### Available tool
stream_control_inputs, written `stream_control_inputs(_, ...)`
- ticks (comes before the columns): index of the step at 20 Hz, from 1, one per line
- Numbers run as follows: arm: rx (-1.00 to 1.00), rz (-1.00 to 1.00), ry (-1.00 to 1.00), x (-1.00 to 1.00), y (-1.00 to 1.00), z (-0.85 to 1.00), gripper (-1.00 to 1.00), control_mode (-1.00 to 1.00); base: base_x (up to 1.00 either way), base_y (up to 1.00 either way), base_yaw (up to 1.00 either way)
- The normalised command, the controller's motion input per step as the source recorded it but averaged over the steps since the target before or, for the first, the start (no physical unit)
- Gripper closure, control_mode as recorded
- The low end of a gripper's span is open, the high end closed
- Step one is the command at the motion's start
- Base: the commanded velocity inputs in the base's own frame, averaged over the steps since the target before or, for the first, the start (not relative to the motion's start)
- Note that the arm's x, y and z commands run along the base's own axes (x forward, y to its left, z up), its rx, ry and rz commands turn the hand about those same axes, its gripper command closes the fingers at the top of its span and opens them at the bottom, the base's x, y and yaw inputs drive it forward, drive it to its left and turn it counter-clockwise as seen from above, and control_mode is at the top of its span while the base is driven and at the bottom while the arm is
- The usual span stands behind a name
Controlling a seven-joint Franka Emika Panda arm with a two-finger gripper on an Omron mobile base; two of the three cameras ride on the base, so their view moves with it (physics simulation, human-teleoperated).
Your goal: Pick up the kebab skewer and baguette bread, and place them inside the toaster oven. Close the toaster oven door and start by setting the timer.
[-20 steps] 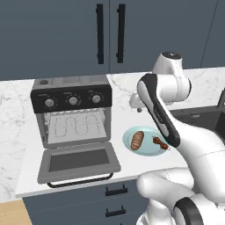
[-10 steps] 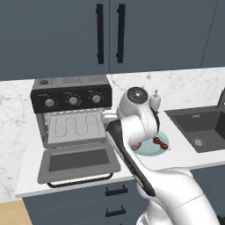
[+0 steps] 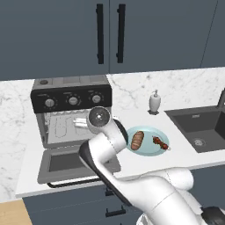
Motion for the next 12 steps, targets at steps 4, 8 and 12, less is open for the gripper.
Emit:
stream_control_inputs(4, -0.05, -0.1, -0.15, 0.51, 1.0, -0.13, -1.0, -1.0, 0.0, 0.0, 0.0)
stream_control_inputs(8, -0.06, -0.01, -0.19, 0.18, 0.55, -0.13, -1.0, -1.0, 0.0, 0.0, 0.0)
stream_control_inputs(12, -0.01, 0.0, -0.06, 0.52, 0.09, -0.02, -1.0, -1.0, 0.0, 0.0, 0.0)
